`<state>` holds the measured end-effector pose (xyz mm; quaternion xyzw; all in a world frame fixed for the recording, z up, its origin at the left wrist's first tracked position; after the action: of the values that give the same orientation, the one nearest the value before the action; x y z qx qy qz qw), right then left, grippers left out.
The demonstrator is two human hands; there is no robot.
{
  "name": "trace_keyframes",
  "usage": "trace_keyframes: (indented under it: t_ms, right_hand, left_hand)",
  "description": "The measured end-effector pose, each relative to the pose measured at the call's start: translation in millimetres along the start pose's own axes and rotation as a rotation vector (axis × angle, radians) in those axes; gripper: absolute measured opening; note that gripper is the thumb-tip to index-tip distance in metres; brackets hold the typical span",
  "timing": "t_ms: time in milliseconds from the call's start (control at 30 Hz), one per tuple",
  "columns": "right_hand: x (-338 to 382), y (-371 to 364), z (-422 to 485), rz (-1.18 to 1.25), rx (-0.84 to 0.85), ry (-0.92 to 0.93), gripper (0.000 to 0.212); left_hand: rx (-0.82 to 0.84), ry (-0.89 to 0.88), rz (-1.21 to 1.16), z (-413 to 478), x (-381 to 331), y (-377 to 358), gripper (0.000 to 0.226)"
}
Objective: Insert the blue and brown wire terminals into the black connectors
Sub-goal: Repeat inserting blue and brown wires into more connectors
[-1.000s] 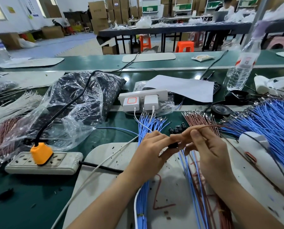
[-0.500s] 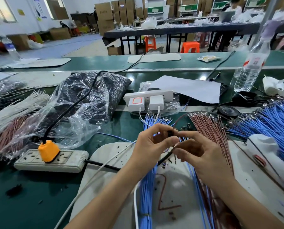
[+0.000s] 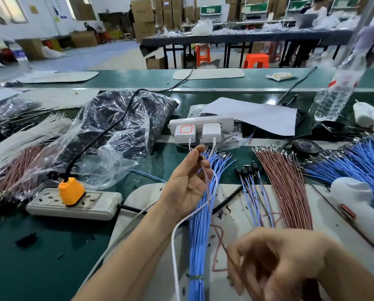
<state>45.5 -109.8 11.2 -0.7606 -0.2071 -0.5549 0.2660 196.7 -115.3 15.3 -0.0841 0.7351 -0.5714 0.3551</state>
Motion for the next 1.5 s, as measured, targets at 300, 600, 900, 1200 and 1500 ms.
trace_keyframes:
  t_ms: [300, 600, 900, 1200, 1500]
  right_hand:
    - [1, 64, -15, 0.219, -0.717, 0.244, 0.028]
    - [-14, 56, -4, -0.033, -0.646, -0.005, 0.009]
    - [14, 85, -42, -0.157, -1.286, 0.447, 0.013]
    - [27, 74, -58, -0.557, -1.506, 0.418, 0.027]
    - [28, 72, -62, -0.589, -1.552, 0.408, 0.023]
  left_hand:
    - [0.200, 0.196, 0.309, -16, 45, -15, 0.016]
    - [-0.090, -0.203, 0.253, -2, 2, 8, 0.011]
    - [0.375, -0.901, 1.360, -49, 14, -51, 0.020]
    - [0.425, -0.944, 1.430, -54, 20, -56, 0.020]
    - [0.442, -0.858, 1.367, -50, 22, -54, 0.019]
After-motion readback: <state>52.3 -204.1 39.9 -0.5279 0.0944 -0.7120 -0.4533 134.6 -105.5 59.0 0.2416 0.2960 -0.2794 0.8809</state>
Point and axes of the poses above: each hand's wrist, its own z-axis towards the middle knuckle, its own y-axis out of the back of the hand, x = y × z, the point moved 8 cm from there along z, towards the middle knuckle, and after that the axes turned 6 degrees about -z, right-handed, at the moved point
